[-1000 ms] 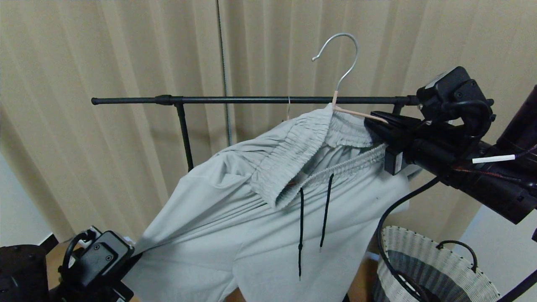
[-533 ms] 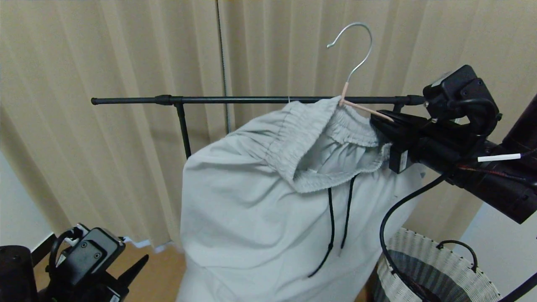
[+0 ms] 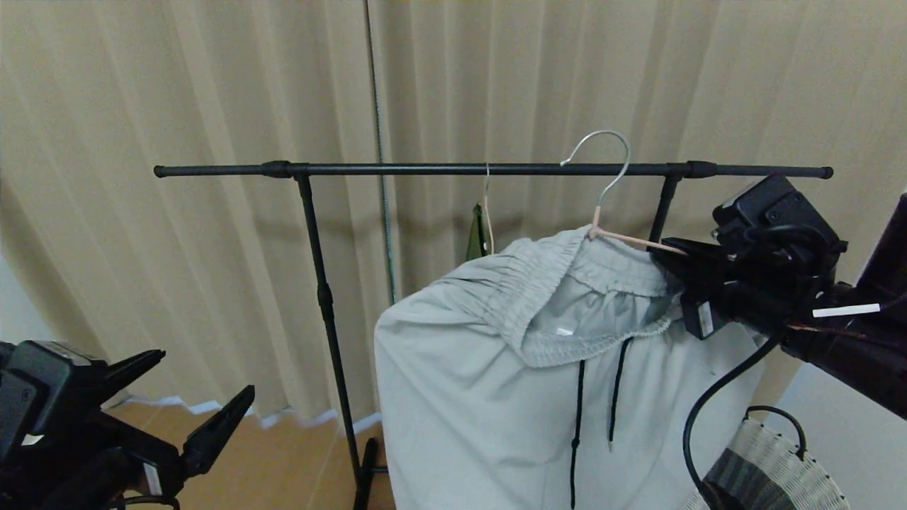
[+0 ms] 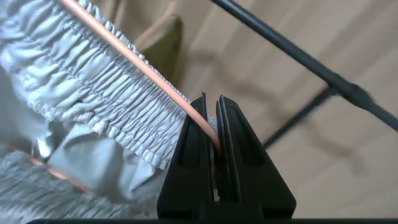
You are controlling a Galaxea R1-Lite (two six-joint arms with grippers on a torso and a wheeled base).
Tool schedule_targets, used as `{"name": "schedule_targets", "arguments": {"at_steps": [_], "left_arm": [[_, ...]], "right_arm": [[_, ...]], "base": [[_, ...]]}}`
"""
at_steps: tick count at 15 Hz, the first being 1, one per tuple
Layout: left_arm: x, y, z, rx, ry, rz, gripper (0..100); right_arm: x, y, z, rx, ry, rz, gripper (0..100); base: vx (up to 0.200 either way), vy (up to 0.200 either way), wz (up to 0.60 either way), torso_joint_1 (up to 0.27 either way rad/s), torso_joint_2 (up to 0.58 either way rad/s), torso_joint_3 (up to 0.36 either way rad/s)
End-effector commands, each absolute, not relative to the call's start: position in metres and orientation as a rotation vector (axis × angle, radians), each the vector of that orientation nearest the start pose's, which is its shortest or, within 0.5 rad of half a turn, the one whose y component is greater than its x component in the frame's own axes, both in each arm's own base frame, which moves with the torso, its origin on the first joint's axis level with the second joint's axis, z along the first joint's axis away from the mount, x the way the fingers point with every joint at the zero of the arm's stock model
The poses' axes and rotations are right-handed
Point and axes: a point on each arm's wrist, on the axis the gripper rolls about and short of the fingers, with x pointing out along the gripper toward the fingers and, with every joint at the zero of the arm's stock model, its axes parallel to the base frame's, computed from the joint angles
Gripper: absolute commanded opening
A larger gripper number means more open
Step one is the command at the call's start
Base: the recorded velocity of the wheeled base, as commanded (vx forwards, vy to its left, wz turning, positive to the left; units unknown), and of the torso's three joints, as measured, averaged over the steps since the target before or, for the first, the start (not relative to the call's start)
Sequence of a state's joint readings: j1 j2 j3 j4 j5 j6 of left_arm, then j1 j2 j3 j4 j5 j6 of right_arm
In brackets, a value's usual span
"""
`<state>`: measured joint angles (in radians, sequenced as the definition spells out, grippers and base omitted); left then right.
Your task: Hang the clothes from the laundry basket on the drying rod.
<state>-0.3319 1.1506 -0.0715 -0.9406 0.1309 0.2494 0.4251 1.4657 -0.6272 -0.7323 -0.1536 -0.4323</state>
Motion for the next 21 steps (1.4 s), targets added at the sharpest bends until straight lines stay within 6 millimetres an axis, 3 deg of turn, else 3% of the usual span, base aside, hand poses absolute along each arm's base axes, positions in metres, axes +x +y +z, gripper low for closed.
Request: {"name": "schedule_targets", "arguments": {"at_steps": [1, 4, 11, 18, 21], "left_arm": [[0.087, -0.027, 0.16, 0.194, -0.019, -0.199, 100], [0.075, -0.023, 0.169, 0.193, 0.014, -0.202, 100], [0.073, -0.022, 0.169, 0.184, 0.024, -0.204, 100], [0.075, -0.022, 0.168, 0.173, 0.031, -0.251, 100], [0.077, -0.022, 0.165, 0.177, 0.055, -0.236, 100]], "right_arm": [[0.22, 0.067, 0.205, -0.51, 0.1, 0.181, 0], [0.206, 0.058, 0.204, -0.525, 0.163, 0.102, 0], [0.169, 0.032, 0.189, -0.531, 0.217, -0.038, 0], [0.178, 0.017, 0.179, -0.541, 0.304, -0.191, 0], [0.182, 0.012, 0.176, -0.542, 0.33, -0.225, 0]], "base": [[0.0, 0.0, 0.0, 0.0, 0.0, 0.0], [0.0, 0.0, 0.0, 0.0, 0.0, 0.0], [0.0, 0.0, 0.0, 0.0, 0.0, 0.0], [0.0, 0.0, 0.0, 0.0, 0.0, 0.0], [0.2, 0.0, 0.0, 0.007, 0.0, 0.01]]}}
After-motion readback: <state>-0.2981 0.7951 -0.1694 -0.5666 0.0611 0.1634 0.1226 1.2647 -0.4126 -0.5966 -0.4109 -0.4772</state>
